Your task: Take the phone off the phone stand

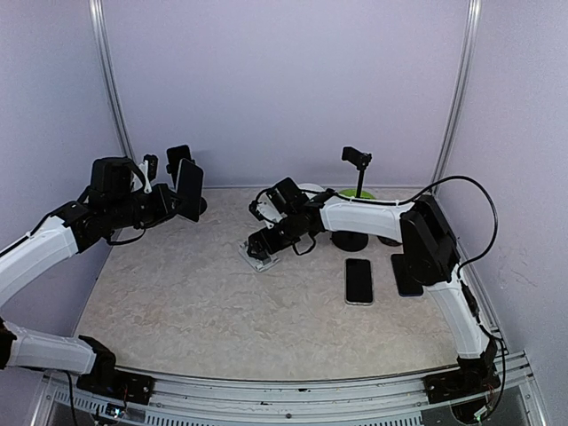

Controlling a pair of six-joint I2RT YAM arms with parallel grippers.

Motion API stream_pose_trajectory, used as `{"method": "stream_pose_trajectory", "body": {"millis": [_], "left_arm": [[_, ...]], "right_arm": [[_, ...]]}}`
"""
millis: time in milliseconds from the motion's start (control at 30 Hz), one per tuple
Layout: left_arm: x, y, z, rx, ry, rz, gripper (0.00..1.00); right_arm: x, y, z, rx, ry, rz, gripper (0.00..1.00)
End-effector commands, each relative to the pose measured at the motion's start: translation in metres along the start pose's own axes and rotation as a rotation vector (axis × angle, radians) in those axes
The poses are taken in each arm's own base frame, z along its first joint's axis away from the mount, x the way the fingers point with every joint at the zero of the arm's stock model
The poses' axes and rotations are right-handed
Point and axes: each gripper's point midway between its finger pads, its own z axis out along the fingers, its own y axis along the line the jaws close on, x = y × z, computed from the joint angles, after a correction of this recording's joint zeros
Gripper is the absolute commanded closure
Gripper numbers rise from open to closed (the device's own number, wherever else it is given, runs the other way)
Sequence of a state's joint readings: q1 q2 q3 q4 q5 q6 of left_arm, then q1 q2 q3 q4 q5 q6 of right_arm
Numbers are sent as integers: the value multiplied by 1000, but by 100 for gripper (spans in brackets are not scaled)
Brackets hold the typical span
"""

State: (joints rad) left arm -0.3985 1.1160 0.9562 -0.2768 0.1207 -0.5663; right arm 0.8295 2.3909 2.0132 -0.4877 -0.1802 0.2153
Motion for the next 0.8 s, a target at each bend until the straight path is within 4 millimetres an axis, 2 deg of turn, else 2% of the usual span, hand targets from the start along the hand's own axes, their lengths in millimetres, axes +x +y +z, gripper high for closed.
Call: {"method": "stream_pose_trajectory", "body": {"millis": [0,200,400,567,767], "left_arm": [[-28,-19,-9,78,-98,38,100],[-33,-13,-12,73,-99,46,100],[-32,-7,-7,76,-90,45,100],[-29,-7,0,89,-80,45,100],[-23,-9,9,113,-54,61,100]], "right_arm": [[-18,-4,1,41,-70,14,11],[-28,-12,5,93,-84,54,28],[-49,-28,-19,209,-156,89,48],[-67,-50,-44,324,-227,154,61],[-76,-77,-60,450,-276,237,68]]}}
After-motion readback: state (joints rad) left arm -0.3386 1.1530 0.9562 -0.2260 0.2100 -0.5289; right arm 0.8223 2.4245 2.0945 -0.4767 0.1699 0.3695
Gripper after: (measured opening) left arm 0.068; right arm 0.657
